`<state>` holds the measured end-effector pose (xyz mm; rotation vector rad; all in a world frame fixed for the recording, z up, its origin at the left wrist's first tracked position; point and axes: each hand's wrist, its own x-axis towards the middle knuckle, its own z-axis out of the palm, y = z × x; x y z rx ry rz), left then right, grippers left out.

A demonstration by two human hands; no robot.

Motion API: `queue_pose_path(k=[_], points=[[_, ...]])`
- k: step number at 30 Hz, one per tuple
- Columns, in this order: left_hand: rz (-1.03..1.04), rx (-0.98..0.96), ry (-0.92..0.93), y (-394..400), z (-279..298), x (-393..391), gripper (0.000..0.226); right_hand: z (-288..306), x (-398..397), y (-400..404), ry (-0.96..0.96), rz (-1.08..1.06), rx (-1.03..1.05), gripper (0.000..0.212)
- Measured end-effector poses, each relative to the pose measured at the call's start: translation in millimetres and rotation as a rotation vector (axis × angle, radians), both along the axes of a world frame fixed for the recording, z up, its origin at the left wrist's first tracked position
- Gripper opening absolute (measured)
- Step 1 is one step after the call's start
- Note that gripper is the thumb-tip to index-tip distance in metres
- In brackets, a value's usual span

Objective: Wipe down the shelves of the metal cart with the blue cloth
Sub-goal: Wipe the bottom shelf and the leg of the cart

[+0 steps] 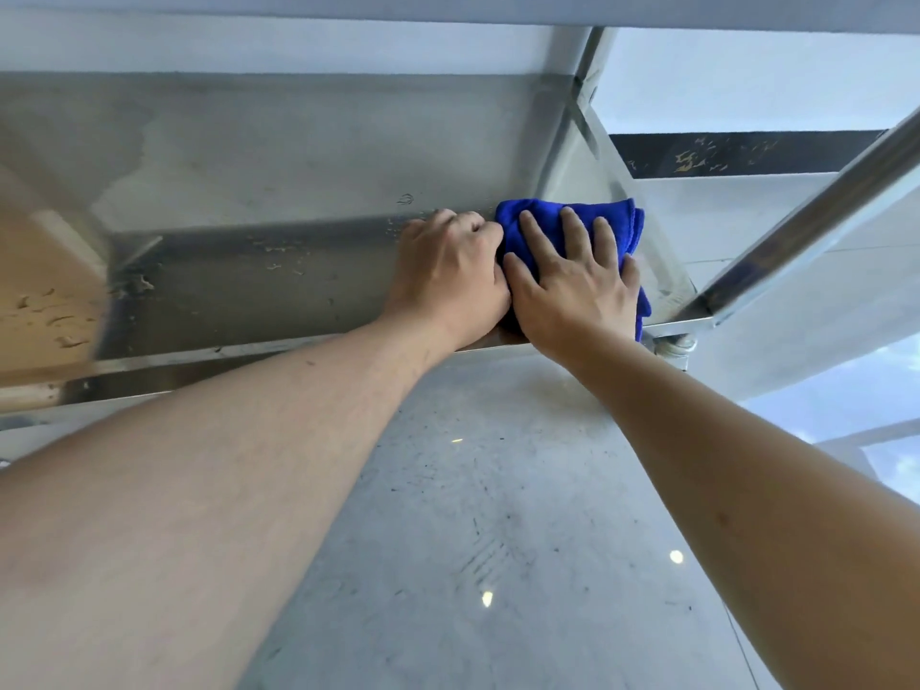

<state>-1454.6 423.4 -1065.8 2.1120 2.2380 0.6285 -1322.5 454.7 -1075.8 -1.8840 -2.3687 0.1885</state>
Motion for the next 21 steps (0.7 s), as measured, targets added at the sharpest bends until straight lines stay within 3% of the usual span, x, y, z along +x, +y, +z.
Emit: queue_pose_path(k=[5, 11, 16, 21], points=[[0.024, 0.0, -0.07, -3.9, 6.0, -1.2, 0.03, 2.6, -4.3, -9.9, 0.018, -0.008, -0.042, 0.058], [0.062, 0.086, -0.097, -22.6, 14.7, -33.8, 0.026, 1.8, -17.5, -30.8, -0.011, -0.029, -0.014, 0.066], [0.208, 0.047, -0.057, -34.6, 13.3, -95.4, 0.029, -1.1, -65.9, -48.1, -0.018, 0.132, 0.011, 0.074], [0.219, 0.067, -0.034, -59.7, 2.4, -126.8, 0.026, -2.4, -120.9, -26.1, -0.021, 0.208, 0.016, 0.075]])
